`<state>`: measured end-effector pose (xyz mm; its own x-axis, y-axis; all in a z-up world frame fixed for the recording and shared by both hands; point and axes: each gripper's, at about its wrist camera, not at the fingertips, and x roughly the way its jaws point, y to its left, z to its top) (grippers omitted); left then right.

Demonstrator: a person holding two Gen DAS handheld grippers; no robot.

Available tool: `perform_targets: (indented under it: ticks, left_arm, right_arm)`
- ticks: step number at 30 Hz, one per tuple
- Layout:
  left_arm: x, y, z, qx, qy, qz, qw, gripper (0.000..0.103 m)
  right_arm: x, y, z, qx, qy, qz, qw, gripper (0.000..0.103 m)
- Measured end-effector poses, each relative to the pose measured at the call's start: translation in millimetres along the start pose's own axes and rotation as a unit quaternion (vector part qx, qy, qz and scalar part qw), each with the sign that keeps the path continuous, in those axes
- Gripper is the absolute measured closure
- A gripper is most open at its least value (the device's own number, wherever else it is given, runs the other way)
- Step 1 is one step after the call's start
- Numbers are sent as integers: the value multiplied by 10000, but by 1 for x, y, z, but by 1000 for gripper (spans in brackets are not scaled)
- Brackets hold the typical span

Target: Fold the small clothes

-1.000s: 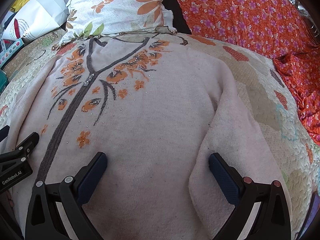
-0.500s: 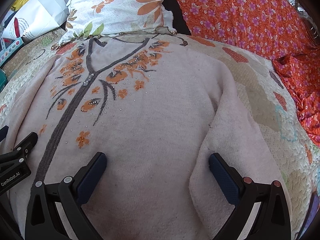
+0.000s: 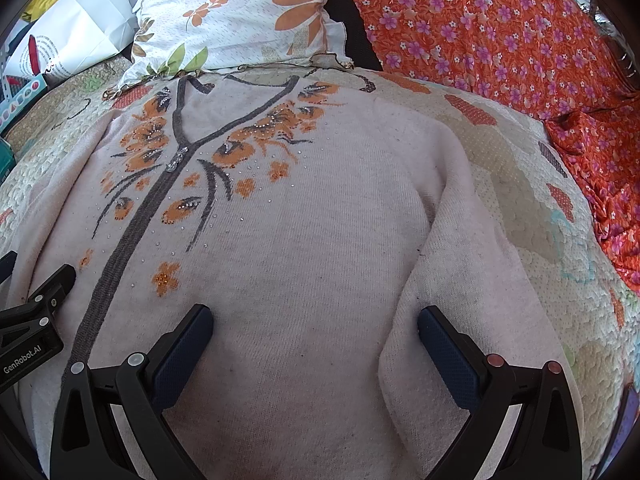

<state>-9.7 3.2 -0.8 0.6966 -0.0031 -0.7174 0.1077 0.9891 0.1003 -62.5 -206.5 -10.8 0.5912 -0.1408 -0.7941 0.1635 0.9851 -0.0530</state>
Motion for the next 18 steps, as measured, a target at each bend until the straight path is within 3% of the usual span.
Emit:
perform_targets:
  ticks: [18]
  left_arm:
    - [-1,5,0,-31,2,-36,10000,0]
  right_arm:
    - [0,0,0,2,-4,1,10000,0]
